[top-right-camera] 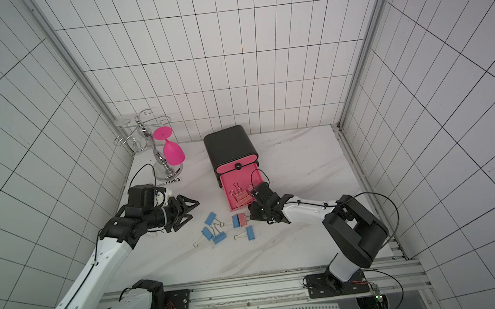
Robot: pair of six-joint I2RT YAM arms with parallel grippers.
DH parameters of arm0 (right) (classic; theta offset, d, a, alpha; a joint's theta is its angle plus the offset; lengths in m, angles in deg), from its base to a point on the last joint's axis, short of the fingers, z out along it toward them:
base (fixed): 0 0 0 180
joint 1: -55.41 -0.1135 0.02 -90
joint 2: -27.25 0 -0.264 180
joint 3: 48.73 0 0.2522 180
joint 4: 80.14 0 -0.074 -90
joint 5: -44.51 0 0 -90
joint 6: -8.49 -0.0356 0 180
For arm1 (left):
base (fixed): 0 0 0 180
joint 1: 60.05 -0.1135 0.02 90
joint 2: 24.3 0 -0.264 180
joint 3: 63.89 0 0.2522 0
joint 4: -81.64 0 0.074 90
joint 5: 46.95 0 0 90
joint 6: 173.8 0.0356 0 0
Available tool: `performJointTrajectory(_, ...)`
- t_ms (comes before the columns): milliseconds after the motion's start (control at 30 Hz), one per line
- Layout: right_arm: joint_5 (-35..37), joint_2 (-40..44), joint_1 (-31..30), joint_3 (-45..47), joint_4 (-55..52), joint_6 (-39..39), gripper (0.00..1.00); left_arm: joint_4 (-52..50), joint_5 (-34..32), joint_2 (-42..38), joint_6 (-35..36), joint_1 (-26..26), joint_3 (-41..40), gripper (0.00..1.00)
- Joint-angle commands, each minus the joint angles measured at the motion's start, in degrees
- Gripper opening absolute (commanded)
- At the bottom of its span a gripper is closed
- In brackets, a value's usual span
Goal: Put the binder clips in the drawer according to color
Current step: Move the binder clip to the center of the board.
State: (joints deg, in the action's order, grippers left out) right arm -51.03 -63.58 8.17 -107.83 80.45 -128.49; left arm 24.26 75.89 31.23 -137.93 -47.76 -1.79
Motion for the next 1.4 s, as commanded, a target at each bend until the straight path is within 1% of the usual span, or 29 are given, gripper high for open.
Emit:
performJointTrajectory(0,0.1,-1.6,0.2,-0.4,1.2,-0.8,0.0,-0.4,0.5,0.0,1.7,-0.2,1.6,0.68)
performJointTrajectory(267,0.9,-2.3,0.1,0.6,1.8,-1.9,0.0,-1.7,0.4,-1.0,2.2,-0.3,2.1,0.68)
performJointTrajectory(533,2.7,-2.2,-0.1,1.7,-0.2,-1.8,0.0,-1.5,0.6,-1.9,1.8,-0.4,1.9,0.68)
performJointTrajectory(900,4.2,0.1,-0.2,3.0,-1.5,-1.4,0.0,-1.7,0.6,-2.8,1.5,-0.4,1.7,0.68)
performJointTrajectory(1033,4.3,1.5,-0.2,4.8,-2.6,-1.8,0.0,-1.3,0.5,-2.9,1.2,-0.4,1.3,0.68)
performJointTrajectory(1167,4.5,5.7,-0.2,9.0,-3.4,-3.5,0.0,-0.6,0.5,-2.8,0.8,-0.4,1.2,0.68)
performJointTrajectory(1367,6.3,16.1,-0.1,16.5,-6.9,-7.5,0.0,0.9,0.3,-2.9,-0.1,-0.3,0.5,0.68)
